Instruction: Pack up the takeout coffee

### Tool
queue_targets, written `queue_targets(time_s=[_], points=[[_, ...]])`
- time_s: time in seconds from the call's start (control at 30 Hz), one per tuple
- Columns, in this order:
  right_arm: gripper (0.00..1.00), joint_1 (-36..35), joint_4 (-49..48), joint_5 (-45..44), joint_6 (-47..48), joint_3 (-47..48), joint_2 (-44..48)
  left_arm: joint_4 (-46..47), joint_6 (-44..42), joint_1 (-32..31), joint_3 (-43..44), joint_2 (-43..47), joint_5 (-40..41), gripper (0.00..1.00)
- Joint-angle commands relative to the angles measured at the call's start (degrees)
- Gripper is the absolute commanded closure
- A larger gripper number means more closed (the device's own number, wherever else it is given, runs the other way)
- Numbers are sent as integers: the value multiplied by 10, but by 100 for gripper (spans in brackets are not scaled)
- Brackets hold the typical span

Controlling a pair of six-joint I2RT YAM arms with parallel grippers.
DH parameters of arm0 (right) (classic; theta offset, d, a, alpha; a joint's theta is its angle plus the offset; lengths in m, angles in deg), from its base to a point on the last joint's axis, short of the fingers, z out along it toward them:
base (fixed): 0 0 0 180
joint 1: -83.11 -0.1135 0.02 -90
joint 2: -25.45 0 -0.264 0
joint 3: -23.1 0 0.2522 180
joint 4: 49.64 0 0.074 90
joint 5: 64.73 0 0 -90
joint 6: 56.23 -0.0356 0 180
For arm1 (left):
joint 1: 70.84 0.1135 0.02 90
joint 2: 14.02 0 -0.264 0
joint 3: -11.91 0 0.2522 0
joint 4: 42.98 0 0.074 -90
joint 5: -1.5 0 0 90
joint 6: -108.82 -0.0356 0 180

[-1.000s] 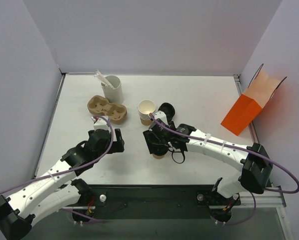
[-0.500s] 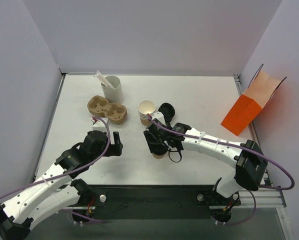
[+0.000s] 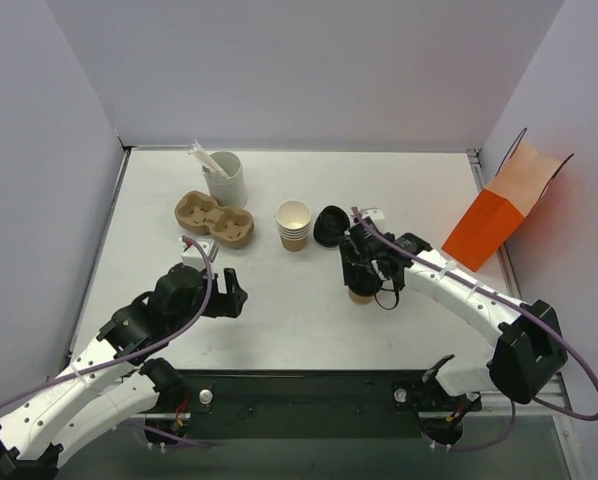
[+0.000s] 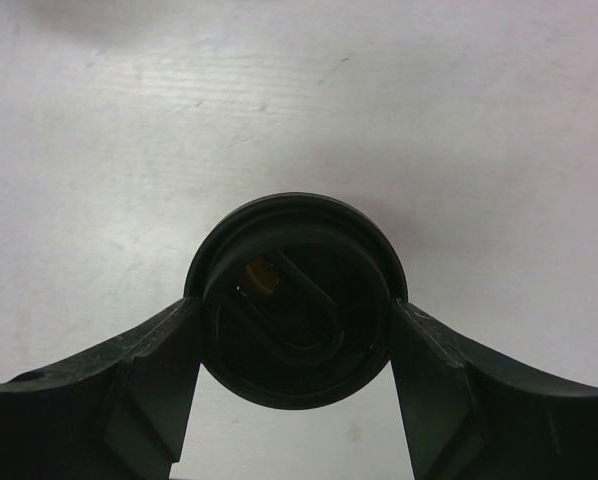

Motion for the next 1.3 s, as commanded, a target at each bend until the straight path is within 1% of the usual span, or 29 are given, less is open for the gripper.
queue_targets(time_s=[0.0, 0.03, 0.07, 0.13, 0.17, 0.3, 0.37, 0.53, 0.7, 0.8, 0.83, 0.87, 0.93, 1.0, 1.07, 1.17, 1.27], points=[[49, 76, 30, -14, 38, 2, 27, 24, -15, -1, 4, 9, -19, 11], [49, 89, 30, -17, 44, 16, 25, 26, -15, -2, 0, 11, -21, 11], [49, 117, 30, -21, 48, 24, 17, 28, -15, -2, 0, 12, -21, 11], [49, 148, 23, -18, 63, 48, 6, 29, -15, -2, -2, 13, -22, 11], [49, 175, 11, -13, 68, 59, -8, 30, -15, -2, -2, 13, -22, 11], [50, 217, -9, -5, 86, 116, -61, 32, -15, -3, -4, 11, -24, 11], [50, 229, -12, -3, 90, 149, -98, 33, -16, -3, -4, 10, -25, 11], [50, 266, -16, 4, 94, 193, -175, 32, -15, -6, -5, 10, -23, 11], [50, 289, -30, 47, 97, 208, -209, 38, -15, -7, -7, 6, -31, 11], [48, 293, -31, 53, 95, 210, -222, 40, -16, -7, -6, 5, -32, 11], [47, 293, -33, 53, 95, 209, -225, 40, -16, -7, -6, 3, -32, 11], [43, 293, -32, 54, 94, 210, -226, 39, -16, -7, -6, 3, -33, 11], [39, 294, -30, 52, 95, 216, -220, 40, -17, -7, -5, 0, -37, 11], [29, 294, -24, 53, 98, 227, -216, 40, -19, -7, -5, 1, -41, 11], [20, 294, -3, 52, 101, 257, -204, 41, -19, -7, -6, 0, -40, 11], [16, 294, 25, 37, 101, 296, -184, 40, -21, -7, -5, 1, -37, 11], [14, 294, 43, 19, 104, 317, -162, 39, -21, -7, -4, 4, -34, 11]])
